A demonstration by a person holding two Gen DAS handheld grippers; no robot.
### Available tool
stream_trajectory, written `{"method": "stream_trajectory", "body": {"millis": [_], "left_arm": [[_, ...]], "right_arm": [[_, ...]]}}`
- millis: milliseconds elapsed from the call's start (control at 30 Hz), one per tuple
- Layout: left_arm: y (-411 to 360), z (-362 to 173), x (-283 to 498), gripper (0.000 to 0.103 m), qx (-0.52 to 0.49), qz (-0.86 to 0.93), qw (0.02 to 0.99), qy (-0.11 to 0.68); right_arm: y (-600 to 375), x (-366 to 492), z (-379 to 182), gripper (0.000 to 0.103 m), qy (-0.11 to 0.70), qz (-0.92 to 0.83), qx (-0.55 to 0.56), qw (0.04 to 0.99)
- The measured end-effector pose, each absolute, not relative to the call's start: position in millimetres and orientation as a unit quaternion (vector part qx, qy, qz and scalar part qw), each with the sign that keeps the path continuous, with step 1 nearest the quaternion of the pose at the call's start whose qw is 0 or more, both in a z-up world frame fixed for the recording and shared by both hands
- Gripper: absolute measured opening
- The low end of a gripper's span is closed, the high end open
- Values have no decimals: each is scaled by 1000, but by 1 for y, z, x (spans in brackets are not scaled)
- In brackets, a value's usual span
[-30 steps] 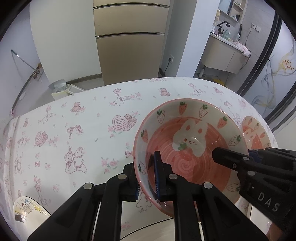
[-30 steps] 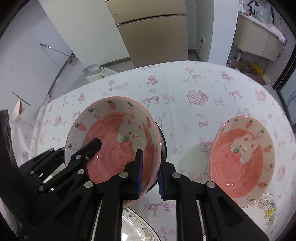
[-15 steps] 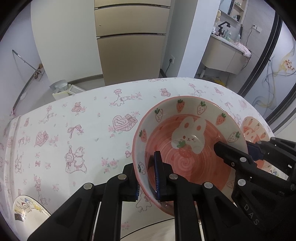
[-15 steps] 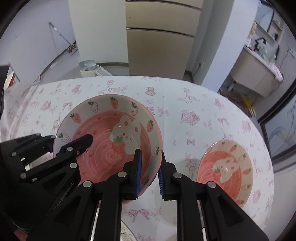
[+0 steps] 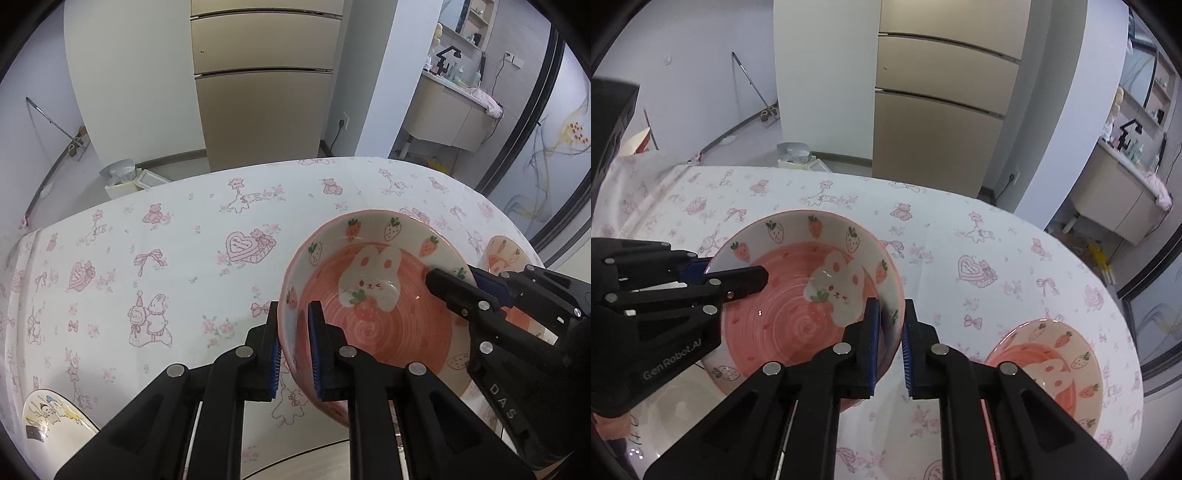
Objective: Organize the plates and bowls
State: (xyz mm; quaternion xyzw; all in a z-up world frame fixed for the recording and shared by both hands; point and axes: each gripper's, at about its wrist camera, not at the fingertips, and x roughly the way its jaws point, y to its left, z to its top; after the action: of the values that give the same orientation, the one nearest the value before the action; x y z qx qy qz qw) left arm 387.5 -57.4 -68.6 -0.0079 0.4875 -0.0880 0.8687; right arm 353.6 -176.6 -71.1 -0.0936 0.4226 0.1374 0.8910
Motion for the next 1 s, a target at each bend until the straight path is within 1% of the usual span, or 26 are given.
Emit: {"method": "stream_trajectory", "body": {"millis": [133, 267, 300, 333, 367, 400, 433, 467, 500, 533, 633, 700, 767, 900, 967, 1000], "left_arm": [[-57, -67, 388, 15, -6, -90, 868, 489], [-53, -45, 381, 15, 6, -75, 884, 461], [-50, -41, 381, 17, -1, -78, 886, 458], [-47, -38, 380, 23, -6, -79, 886, 456], [-44, -33, 378, 26, -12, -81, 888, 452], [-43, -28, 376, 35, -13, -81, 892, 445], [-42, -20, 373, 48, -9, -78, 899, 430], [-42, -14, 370, 56, -4, -75, 905, 419], [-41, -6, 366, 72, -1, -72, 912, 404], [-40, 1, 361, 79, 0, -70, 919, 387], [-35, 24, 349, 82, -5, -71, 933, 352], [-32, 38, 339, 86, -9, -68, 942, 327], [-29, 52, 328, 86, -7, -49, 954, 297], [-27, 78, 308, 86, -6, -44, 966, 254], [-28, 95, 295, 86, -11, -49, 971, 233], [-30, 103, 288, 87, -13, -55, 974, 221]], "right_arm": [[-178, 356, -69, 11, 435, 133, -87, 886], [-179, 353, -58, 12, 431, 125, -75, 891], [-180, 353, -55, 12, 428, 126, -69, 893], [-182, 351, -50, 16, 422, 122, -62, 896], [-184, 351, -45, 23, 416, 114, -59, 900], [-185, 350, -41, 27, 409, 104, -55, 905], [-187, 347, -34, 31, 399, 97, -49, 911], [-188, 345, -28, 32, 390, 97, -44, 915], [-190, 342, -22, 33, 383, 99, -38, 918], [-191, 340, -17, 36, 377, 100, -35, 920], [-194, 329, 2, 46, 345, 91, -29, 934], [-196, 323, 14, 51, 325, 82, -25, 942], [-201, 314, 29, 57, 300, 64, -10, 952], [-211, 293, 59, 57, 253, 44, 15, 966], [-217, 276, 80, 63, 225, 38, 20, 974], [-220, 270, 87, 64, 216, 38, 22, 975]]}}
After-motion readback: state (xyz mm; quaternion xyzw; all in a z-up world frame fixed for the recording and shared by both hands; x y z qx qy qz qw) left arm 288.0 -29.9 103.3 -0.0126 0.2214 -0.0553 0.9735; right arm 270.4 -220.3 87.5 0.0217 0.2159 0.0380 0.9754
